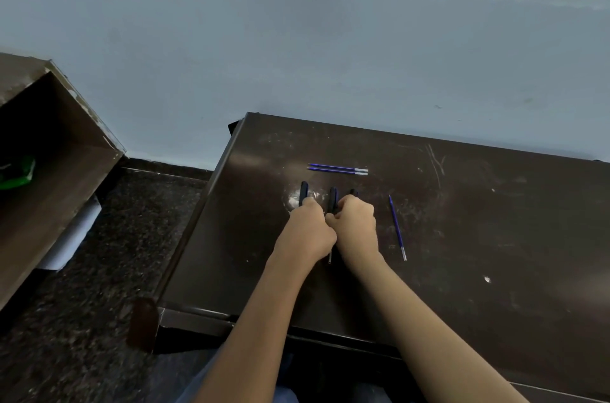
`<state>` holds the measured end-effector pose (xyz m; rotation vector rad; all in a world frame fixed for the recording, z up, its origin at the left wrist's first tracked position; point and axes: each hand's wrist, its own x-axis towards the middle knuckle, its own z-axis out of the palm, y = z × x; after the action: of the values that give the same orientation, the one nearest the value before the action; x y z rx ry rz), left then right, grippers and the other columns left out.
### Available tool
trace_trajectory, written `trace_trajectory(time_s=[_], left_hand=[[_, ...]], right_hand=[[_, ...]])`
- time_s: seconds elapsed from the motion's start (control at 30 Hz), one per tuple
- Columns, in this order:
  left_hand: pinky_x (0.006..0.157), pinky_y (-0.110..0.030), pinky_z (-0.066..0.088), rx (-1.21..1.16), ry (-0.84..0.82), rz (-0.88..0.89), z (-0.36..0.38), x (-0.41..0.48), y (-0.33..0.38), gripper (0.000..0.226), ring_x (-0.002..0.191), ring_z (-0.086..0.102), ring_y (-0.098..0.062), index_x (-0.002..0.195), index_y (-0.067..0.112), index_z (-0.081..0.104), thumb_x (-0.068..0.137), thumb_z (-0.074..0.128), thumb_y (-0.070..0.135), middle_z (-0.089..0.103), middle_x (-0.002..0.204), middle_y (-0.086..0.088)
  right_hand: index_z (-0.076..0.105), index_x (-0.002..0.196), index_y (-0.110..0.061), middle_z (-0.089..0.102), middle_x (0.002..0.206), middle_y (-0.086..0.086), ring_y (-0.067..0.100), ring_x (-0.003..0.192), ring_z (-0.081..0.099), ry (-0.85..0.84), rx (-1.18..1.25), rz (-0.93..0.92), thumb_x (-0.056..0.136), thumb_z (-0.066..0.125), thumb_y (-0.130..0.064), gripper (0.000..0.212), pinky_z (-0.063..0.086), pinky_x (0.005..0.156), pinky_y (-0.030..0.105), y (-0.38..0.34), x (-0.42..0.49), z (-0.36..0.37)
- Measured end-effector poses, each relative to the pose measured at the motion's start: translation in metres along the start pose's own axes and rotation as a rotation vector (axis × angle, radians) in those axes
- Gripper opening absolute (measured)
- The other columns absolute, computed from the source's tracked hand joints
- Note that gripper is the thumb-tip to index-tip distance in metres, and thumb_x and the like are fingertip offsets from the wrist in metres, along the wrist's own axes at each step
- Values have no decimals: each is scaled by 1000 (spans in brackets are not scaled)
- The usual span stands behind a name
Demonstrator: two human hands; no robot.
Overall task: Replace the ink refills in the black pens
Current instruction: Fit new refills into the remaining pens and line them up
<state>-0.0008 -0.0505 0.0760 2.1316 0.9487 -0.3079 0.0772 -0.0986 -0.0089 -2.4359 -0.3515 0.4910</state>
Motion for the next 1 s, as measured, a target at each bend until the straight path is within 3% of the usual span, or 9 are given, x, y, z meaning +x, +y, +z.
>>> trace_trajectory(time_s=[0.2,0.4,0.57,0.77,1.0], left_hand=[[75,-21,39,-55,9,-6,-2,3,-3,48,97,54,-15,141,10,35,94,47,10,55,126,-8],[74,-20,40,-70,56,-8,-4,5,-6,45,90,51,-13,136,10,40,92,48,7,56,123,-9],[76,-22,40,-74,58,-22,-4,4,-5,44,99,56,-17,136,10,40,93,50,11,55,126,-9],[75,-20,39,-65,59,-17,-4,5,-6,44,87,48,-10,135,11,41,92,50,7,55,123,-7],[74,-19,40,-46,77,-1,-5,4,-7,40,82,46,-11,133,10,43,93,47,6,54,122,-9]], right_hand=[[52,107,-8,56,100,11,32,88,60,2,-217,-140,89,48,-3,19,52,71,41,1,-3,8],[61,112,-10,52,112,11,29,94,60,-103,-340,-224,90,53,-8,24,54,79,40,2,-9,12],[62,111,-6,52,111,13,30,98,58,-50,-351,-198,91,50,-5,24,54,82,43,4,-3,11],[64,104,-2,53,106,13,29,96,58,-6,-349,-195,90,51,-2,19,54,81,43,8,3,10],[64,111,-3,54,110,13,30,102,57,22,-340,-191,91,52,-3,24,54,82,43,12,5,8]])
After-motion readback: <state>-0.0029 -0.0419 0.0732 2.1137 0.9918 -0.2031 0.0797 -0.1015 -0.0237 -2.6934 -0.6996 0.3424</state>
